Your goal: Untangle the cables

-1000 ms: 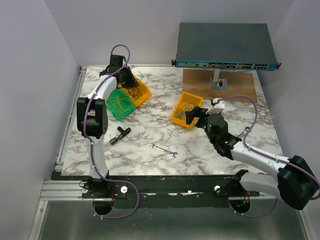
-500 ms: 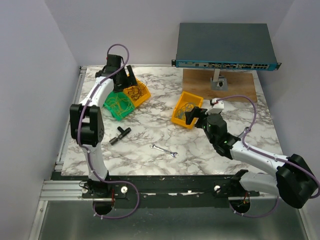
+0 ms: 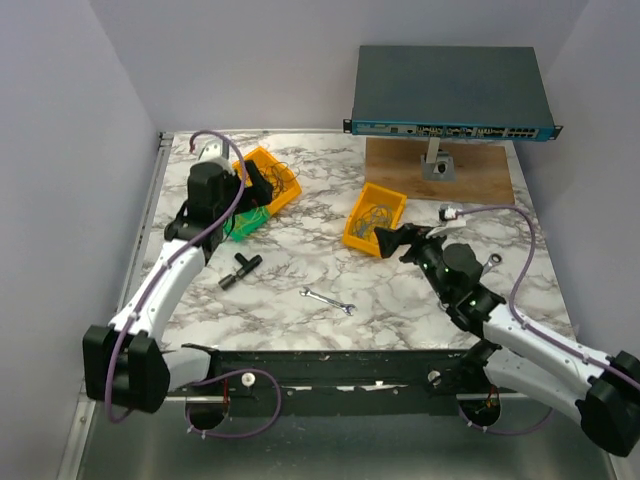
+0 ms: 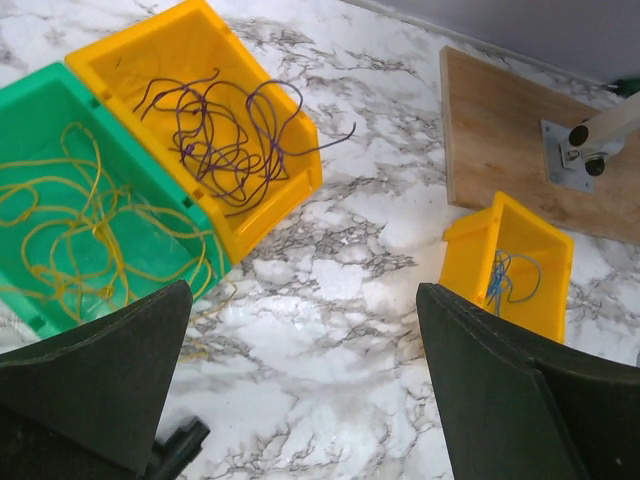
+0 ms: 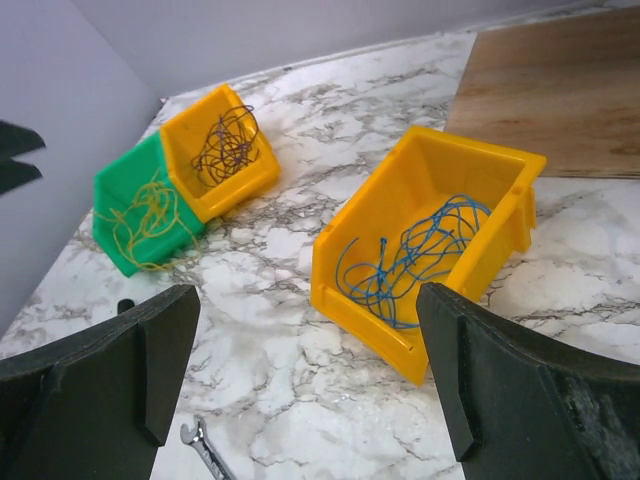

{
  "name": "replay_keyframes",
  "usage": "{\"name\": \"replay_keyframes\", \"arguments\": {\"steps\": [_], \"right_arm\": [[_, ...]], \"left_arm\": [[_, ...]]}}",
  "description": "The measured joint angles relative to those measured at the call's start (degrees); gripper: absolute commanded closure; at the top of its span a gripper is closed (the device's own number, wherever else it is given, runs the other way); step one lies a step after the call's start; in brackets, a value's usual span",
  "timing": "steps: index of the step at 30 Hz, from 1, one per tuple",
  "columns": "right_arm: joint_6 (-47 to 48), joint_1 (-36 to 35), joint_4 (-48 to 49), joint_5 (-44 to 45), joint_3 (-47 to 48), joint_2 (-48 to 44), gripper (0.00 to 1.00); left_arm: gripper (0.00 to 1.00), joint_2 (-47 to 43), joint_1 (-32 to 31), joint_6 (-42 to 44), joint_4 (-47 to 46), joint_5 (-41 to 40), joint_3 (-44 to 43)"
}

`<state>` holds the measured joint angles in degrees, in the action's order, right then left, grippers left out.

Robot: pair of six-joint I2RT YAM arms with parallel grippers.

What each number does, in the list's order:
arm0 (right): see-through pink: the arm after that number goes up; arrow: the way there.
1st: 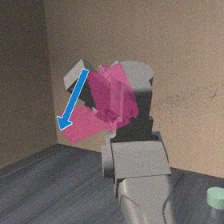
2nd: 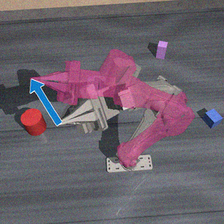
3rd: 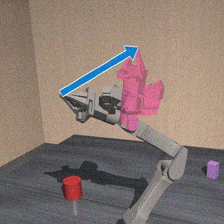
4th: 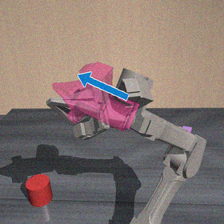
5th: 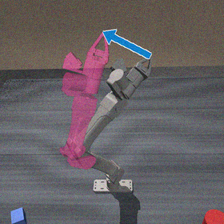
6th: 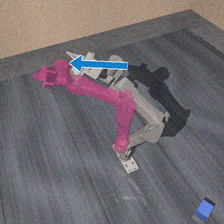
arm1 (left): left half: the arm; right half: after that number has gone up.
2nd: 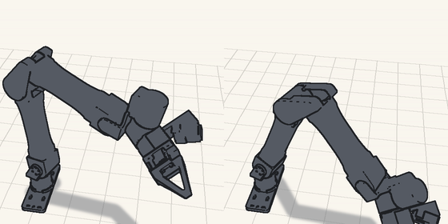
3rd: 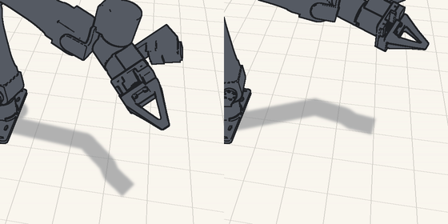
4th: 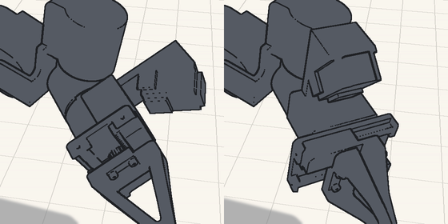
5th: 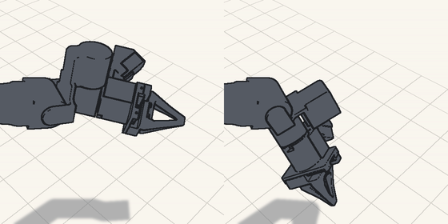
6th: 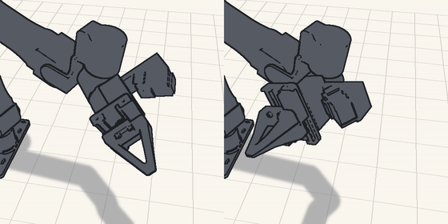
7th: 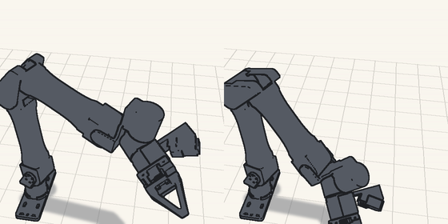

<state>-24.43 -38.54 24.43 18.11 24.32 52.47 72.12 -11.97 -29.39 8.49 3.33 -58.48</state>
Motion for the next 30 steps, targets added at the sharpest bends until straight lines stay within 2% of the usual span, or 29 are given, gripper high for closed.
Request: {"name": "replay_keyframes", "arguments": {"steps": [8, 14, 22, 30], "right_arm": [[6.8, 0.0, 2.7, -0.8, -12.8, -17.0, 0.0], [10.0, 0.0, 3.2, 1.1, -19.7, -30.0, 0.0], [9.5, 0.0, -5.2, 9.2, -19.8, -33.7, 0.0], [7.8, 0.0, -13.0, 10.9, -19.0, -38.2, 0.02]], "left_arm": [[0.01, -23.7, -1.3, 2.5, -10.3, -3.4, 25.0], [0.01, -35.1, -1.5, 4.7, -19.1, -8.8, 37.4], [0.01, -43.5, -1.7, 6.8, -28.0, -10.3, 50.3], [0.01, -51.6, -1.7, 2.1, -23.0, -11.4, 52.1]]}}
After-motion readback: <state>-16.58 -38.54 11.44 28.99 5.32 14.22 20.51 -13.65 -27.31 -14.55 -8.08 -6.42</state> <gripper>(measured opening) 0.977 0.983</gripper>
